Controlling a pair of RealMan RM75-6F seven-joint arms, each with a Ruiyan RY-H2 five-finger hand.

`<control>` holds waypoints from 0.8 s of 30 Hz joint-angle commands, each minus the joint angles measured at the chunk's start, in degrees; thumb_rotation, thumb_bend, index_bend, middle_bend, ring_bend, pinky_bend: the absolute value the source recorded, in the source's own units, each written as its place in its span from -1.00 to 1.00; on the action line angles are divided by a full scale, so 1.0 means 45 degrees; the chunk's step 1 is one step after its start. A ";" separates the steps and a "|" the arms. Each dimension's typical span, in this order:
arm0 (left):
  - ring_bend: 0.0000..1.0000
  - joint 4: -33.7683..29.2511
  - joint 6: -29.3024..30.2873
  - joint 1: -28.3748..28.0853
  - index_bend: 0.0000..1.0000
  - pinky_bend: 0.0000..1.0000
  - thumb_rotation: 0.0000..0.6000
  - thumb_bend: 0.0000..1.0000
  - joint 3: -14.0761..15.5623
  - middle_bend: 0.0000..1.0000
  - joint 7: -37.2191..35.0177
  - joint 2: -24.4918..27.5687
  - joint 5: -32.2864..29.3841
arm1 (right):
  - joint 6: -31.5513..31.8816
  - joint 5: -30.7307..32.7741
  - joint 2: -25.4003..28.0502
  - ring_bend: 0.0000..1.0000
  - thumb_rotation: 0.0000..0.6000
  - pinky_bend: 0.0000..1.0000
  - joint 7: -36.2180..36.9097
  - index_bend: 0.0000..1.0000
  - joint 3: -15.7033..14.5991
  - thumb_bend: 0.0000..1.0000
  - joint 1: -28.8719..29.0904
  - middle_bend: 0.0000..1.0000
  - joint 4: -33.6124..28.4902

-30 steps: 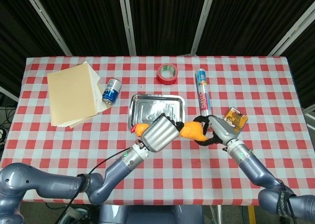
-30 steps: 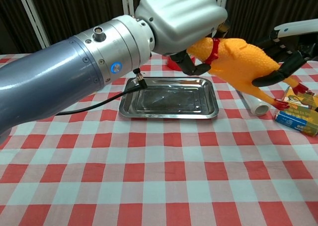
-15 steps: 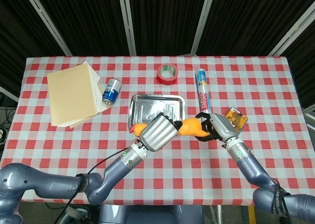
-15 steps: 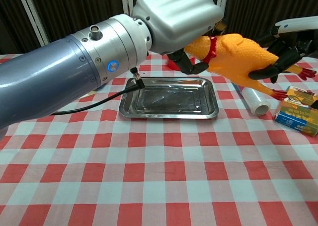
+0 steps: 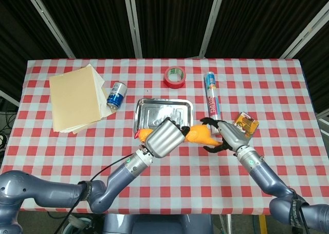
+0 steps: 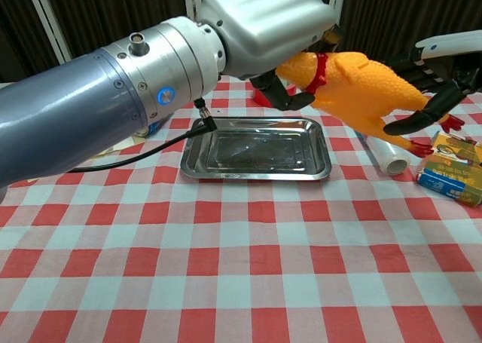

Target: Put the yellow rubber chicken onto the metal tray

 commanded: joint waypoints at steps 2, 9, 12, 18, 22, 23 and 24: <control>0.55 -0.0062 0.0050 0.0042 0.51 0.63 1.00 0.50 -0.0003 0.65 -0.0066 0.0048 0.0067 | -0.0067 -0.0517 0.0164 -1.00 1.00 -0.93 0.0363 -1.00 0.0045 -0.73 -0.0171 -0.98 0.0027; 0.55 -0.0257 0.0178 0.0180 0.51 0.63 1.00 0.50 0.0081 0.65 -0.0224 0.0207 0.0333 | 0.0064 -0.0962 0.0257 -1.00 1.00 -0.95 0.0691 -1.00 0.0040 -0.73 -0.0394 -1.00 0.0152; 0.55 -0.0364 0.0269 0.0283 0.51 0.63 1.00 0.50 0.0120 0.65 -0.0344 0.0313 0.0455 | 0.0254 -0.1081 0.0299 -1.00 1.00 -0.95 0.0596 -1.00 0.0003 -0.74 -0.0485 -1.00 0.0318; 0.55 -0.0541 0.0440 0.0589 0.51 0.63 1.00 0.50 0.0332 0.65 -0.0781 0.0686 0.0803 | 0.0666 -0.1036 0.0361 -1.00 1.00 -0.96 0.0636 -1.00 -0.0005 -0.74 -0.0747 -1.00 0.0666; 0.55 -0.0528 0.0539 0.0838 0.51 0.63 1.00 0.50 0.0511 0.65 -0.1124 0.0929 0.1017 | 0.0743 -0.1129 0.0458 -1.00 1.00 -0.96 0.0911 -1.00 0.0017 -0.74 -0.0921 -1.00 0.0869; 0.55 -0.0521 0.0581 0.0915 0.50 0.63 1.00 0.50 0.0551 0.65 -0.1233 0.0994 0.1070 | 0.0741 -0.1178 0.0496 -1.00 1.00 -0.96 0.0991 -1.00 0.0018 -0.74 -0.0964 -1.00 0.0915; 0.55 -0.0519 0.0607 0.0968 0.50 0.63 1.00 0.50 0.0581 0.65 -0.1311 0.1038 0.1106 | 0.0754 -0.1210 0.0524 -1.00 1.00 -0.96 0.1040 -1.00 0.0019 -0.74 -0.0998 -1.00 0.0960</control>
